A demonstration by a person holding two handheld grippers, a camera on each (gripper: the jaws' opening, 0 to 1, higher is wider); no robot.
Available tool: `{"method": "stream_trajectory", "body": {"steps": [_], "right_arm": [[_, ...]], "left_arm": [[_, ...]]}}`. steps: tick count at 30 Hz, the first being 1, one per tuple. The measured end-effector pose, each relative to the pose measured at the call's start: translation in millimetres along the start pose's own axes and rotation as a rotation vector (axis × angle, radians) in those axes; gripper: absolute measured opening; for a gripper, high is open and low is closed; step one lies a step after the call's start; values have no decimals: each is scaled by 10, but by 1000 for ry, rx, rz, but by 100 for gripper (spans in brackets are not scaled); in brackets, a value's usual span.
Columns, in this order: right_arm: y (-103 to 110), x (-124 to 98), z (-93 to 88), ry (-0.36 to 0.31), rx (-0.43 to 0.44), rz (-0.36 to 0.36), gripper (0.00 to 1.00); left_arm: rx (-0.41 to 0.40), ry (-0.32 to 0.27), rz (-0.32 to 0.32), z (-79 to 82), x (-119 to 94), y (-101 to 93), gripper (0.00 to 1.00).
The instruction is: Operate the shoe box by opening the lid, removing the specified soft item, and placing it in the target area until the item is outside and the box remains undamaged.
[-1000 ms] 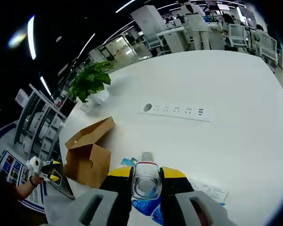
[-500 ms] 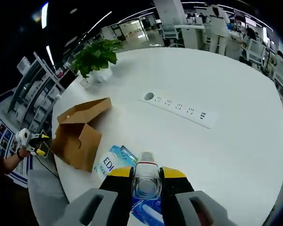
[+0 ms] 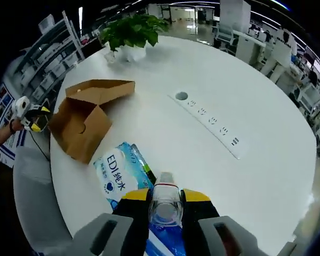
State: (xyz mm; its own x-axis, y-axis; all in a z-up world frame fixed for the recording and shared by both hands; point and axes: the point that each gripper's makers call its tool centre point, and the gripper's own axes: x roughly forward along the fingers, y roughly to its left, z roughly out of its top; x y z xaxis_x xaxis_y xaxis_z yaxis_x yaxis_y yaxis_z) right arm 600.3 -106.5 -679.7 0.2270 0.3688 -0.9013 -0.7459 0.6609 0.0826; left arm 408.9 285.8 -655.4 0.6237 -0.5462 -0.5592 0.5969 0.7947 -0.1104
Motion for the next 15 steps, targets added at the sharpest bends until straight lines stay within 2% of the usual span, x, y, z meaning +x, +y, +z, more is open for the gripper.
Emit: {"method": "stream_trajectory", "body": {"steps": [8,15], "right_arm": [[8,83,1,70,-178,-7,17],[41,135,-1,110,-273,-11,18]], "left_arm": [[-4,2,4,-26,-20,5,45],[-10,4,9,-49,-37,23,45]]}}
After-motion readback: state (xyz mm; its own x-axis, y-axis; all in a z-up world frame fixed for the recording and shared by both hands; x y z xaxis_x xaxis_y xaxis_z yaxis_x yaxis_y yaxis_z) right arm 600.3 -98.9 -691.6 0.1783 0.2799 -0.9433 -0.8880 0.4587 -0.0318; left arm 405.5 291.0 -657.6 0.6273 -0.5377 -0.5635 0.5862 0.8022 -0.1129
